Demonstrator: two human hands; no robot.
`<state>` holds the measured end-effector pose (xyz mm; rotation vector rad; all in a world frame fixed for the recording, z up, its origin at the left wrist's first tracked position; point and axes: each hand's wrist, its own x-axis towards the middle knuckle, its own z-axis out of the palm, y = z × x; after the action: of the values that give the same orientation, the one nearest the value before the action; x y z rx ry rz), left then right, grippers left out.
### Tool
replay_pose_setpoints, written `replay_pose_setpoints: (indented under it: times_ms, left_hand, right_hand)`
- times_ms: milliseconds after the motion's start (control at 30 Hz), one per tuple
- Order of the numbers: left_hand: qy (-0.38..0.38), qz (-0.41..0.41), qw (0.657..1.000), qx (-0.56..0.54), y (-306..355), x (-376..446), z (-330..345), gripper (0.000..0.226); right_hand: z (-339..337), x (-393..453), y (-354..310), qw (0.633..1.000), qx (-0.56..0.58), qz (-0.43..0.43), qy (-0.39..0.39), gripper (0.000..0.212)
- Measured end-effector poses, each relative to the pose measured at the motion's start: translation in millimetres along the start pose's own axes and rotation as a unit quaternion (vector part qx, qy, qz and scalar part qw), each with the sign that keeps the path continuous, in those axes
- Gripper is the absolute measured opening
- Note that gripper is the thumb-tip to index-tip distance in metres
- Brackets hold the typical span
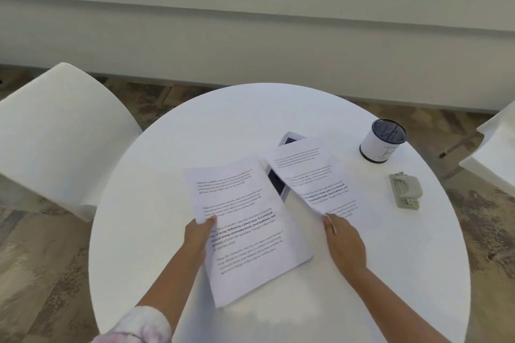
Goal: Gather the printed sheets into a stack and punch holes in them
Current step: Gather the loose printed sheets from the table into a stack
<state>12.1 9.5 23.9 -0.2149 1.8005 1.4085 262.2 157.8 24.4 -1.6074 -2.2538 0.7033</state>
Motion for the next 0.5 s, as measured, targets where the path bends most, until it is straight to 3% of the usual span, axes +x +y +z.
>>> replay_pose_setpoints:
  times_ms: [100,267,400,500]
  left_hand:
    - [-0.017,-0.006,1.0,-0.012,-2.4,1.6,4.6,0.033]
    - [-0.035,-0.002,0.999,-0.016,-0.2,3.3,12.8,0.038]
    - [-0.081,0.012,0.997,-0.011,0.7,1.8,15.2,0.048]
    - [-0.094,0.021,0.995,0.003,-2.9,3.7,16.8,0.04]
  right_hand:
    - [1.7,-7.8,-10.9,0.997,0.048,-0.052,-0.012,0.034]
    - [24.6,-39.7,-36.4,0.973,-0.017,-0.23,-0.013,0.042]
    - [42.6,-60.8,-57.1,0.96,-0.067,-0.254,-0.098,0.031]
    - [51.4,-68.2,-63.7,0.95,-0.105,-0.266,-0.125,0.046]
